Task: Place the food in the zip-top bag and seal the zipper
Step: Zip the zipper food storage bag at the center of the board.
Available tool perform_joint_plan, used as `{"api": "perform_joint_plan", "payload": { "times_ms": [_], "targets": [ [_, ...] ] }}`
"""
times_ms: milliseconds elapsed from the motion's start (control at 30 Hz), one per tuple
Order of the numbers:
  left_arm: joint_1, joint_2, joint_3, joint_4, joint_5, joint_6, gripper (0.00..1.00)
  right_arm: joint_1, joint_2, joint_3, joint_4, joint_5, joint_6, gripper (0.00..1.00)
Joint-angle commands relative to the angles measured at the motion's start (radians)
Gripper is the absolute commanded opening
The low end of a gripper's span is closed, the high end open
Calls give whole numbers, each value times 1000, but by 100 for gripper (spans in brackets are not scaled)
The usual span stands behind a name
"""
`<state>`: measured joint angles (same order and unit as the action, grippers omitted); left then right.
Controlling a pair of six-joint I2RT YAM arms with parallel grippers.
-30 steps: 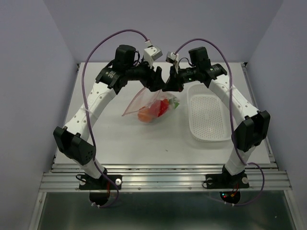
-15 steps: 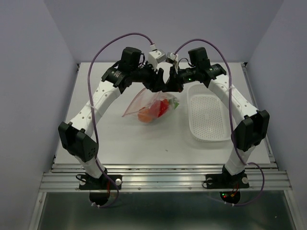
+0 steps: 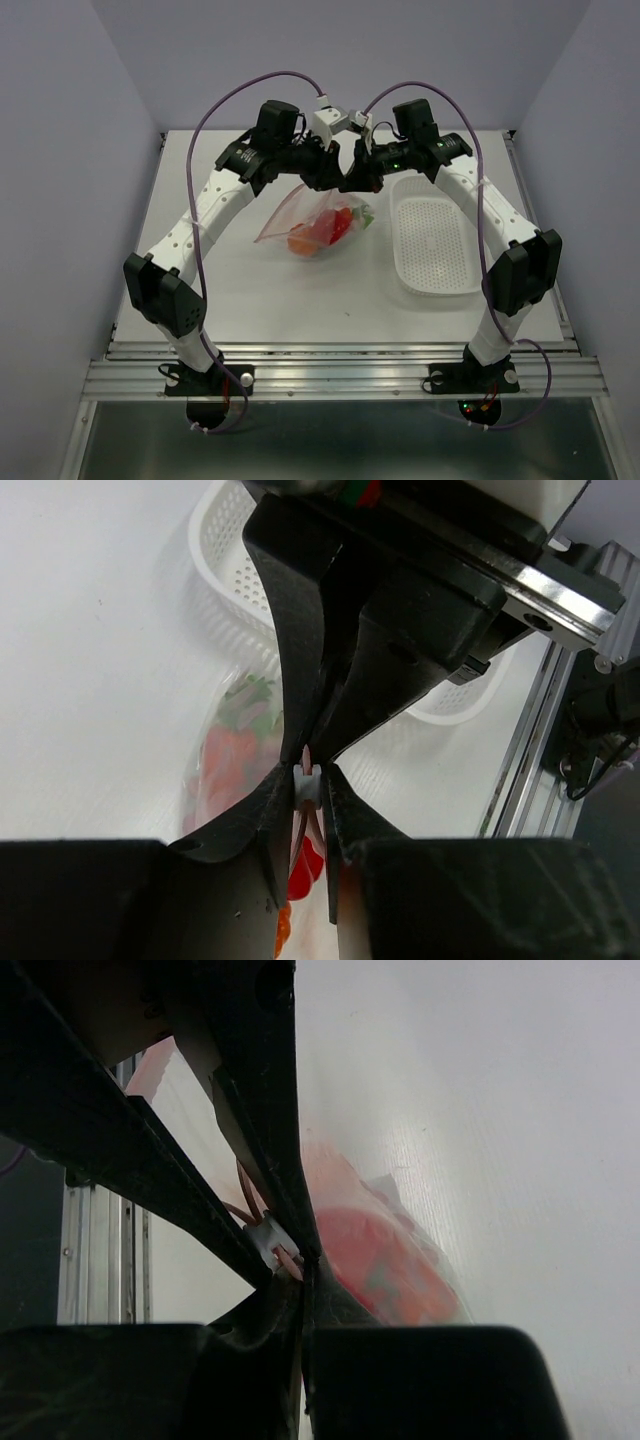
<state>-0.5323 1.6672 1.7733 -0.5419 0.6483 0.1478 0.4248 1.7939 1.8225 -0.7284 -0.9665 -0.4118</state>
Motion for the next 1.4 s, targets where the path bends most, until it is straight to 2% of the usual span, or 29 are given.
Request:
{"api": "perform_joint_plan", "payload": {
  "times_ms": [0,100,567,800,1033,1367],
  "targets": [
    [-6,-18,25,23,1,-10,13,5,-5,20,-8,-5,-19,1],
    [-5,-30,14,19,-36,-25,0,5,-13,12,1,31,-12,1],
    [-3,-142,-170,28,-203,-34,0,5,-114,-78,162,265,56,1],
    [3,-176,-222,23,-251,-31,0,-4,-140,-89,202,305,62,1],
    [18,-237,-350,53,-302,-62,0,-44,-140,-86,248,321,103,1],
    [61,-299,-455,59,-388,-94,0,-75,-145,-120,343,341,143,1]
  ]
}}
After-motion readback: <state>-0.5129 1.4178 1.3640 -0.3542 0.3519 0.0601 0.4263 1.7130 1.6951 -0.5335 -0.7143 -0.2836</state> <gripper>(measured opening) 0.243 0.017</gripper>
